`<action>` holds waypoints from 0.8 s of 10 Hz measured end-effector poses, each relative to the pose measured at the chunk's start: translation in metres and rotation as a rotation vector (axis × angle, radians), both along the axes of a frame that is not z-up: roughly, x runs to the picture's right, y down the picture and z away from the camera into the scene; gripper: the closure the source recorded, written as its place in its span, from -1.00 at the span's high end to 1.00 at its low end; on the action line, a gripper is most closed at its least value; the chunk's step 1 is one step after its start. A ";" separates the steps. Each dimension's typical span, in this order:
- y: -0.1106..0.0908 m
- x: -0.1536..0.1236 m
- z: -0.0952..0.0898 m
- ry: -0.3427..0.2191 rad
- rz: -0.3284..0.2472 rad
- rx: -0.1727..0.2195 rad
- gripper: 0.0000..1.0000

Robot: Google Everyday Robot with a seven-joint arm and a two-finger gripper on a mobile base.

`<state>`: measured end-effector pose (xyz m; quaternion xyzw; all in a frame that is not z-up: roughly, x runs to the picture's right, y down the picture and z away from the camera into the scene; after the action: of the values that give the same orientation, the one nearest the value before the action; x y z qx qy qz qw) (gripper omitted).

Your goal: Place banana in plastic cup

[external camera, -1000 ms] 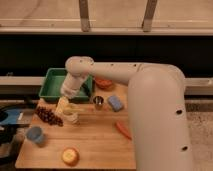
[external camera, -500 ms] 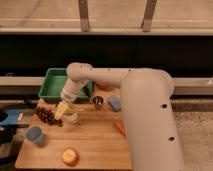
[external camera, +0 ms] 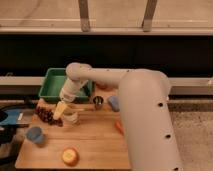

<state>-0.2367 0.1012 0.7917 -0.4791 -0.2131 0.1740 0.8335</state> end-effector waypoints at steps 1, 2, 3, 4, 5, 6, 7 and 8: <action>0.000 -0.002 0.000 -0.007 -0.004 0.002 0.59; -0.001 -0.004 -0.001 -0.014 -0.006 0.006 0.51; -0.001 -0.004 -0.001 -0.029 -0.007 0.014 0.23; -0.002 -0.004 -0.002 -0.034 -0.007 0.017 0.07; -0.001 -0.005 -0.002 -0.039 -0.007 0.019 -0.09; -0.001 -0.005 -0.001 -0.042 -0.004 0.019 -0.33; -0.001 -0.004 0.000 -0.043 0.000 0.018 -0.53; 0.000 -0.004 0.001 -0.042 0.002 0.015 -0.69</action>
<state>-0.2407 0.1015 0.7927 -0.4762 -0.2324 0.1631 0.8322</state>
